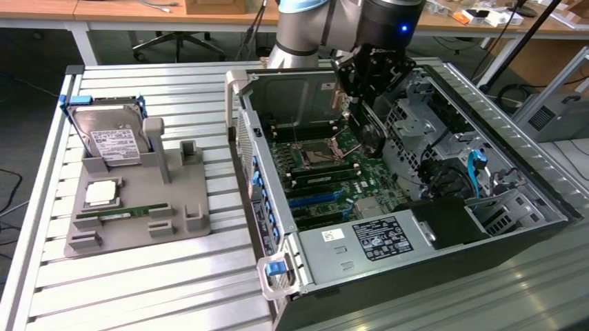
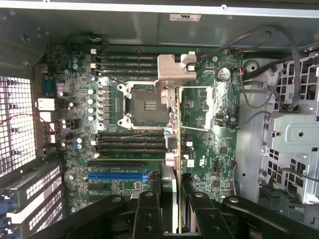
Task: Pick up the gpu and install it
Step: 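Insert the gpu into the slot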
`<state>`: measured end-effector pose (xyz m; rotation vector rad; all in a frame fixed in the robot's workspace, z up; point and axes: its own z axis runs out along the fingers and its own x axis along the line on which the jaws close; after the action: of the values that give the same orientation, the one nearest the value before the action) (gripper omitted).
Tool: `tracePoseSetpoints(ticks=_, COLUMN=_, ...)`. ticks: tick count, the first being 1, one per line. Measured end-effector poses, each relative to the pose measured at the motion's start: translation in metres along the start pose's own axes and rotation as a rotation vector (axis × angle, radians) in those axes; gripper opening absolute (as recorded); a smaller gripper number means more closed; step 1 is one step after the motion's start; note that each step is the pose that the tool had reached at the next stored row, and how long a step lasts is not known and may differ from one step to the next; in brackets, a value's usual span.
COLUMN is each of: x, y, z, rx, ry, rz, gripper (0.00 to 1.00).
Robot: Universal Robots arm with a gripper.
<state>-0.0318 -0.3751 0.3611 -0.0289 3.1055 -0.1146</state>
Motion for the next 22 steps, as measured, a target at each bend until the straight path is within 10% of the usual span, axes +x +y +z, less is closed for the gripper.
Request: tracePoseSetpoints(ticks=22, x=-0.0001, y=0.0000, z=0.0000, rx=-0.0043, ry=-0.0096, rz=-0.130, gripper=0.27)
